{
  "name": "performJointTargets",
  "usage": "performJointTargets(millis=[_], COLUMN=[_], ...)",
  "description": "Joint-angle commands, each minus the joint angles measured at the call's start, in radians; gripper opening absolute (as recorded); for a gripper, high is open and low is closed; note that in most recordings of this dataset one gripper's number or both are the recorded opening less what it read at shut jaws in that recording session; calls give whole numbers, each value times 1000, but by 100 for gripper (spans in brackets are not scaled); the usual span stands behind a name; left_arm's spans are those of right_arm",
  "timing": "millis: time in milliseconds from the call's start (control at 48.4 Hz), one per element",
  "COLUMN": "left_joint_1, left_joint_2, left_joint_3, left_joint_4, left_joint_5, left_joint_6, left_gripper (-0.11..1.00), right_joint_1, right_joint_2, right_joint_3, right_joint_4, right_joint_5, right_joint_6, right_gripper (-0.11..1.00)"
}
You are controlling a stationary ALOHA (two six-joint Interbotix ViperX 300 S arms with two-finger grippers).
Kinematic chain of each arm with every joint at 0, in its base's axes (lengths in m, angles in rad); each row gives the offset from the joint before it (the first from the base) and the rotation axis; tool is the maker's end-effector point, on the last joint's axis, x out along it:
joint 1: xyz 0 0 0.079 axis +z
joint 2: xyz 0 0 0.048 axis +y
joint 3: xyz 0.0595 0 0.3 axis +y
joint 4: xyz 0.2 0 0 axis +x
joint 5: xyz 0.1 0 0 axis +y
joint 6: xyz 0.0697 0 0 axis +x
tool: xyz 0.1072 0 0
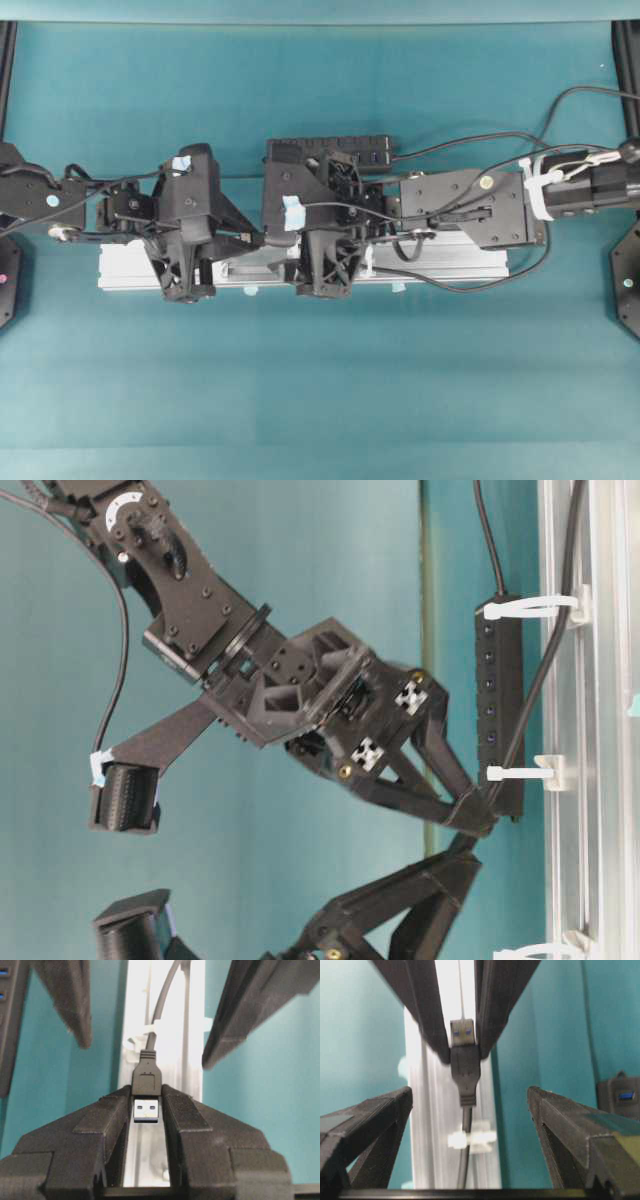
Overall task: Pass the USB cable through three rings with both arms.
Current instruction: 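Grasp the plug with the left gripper and pull it leftward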
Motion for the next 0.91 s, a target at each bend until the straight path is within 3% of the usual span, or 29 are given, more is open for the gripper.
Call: performJointTargets(millis=[0,269,641,765,889], left_joint_1=[-5,-11,-28,-29,-29], left_joint_2=[-25,-43,-43,-43,-44], left_joint_3=[-17,-14,-14,-12,-11], left_joint_4=[2,2,2,2,2], left_joint_5=[-5,-3,15,15,17], left_joint_6=[2,3,3,3,2], left_gripper=[24,24,24,24,24], right_joint_1=[0,-5,0,5,15], right_joint_2=[-8,2,25,31,35], right_joint_3=[-17,-14,-29,-41,-57], right_joint_4=[-3,-3,-3,-3,-3], right_joint_5=[-9,-18,-43,-57,-43], right_joint_6=[-9,-9,-8,-8,-8], right_gripper=[67,62,5,-4,-6])
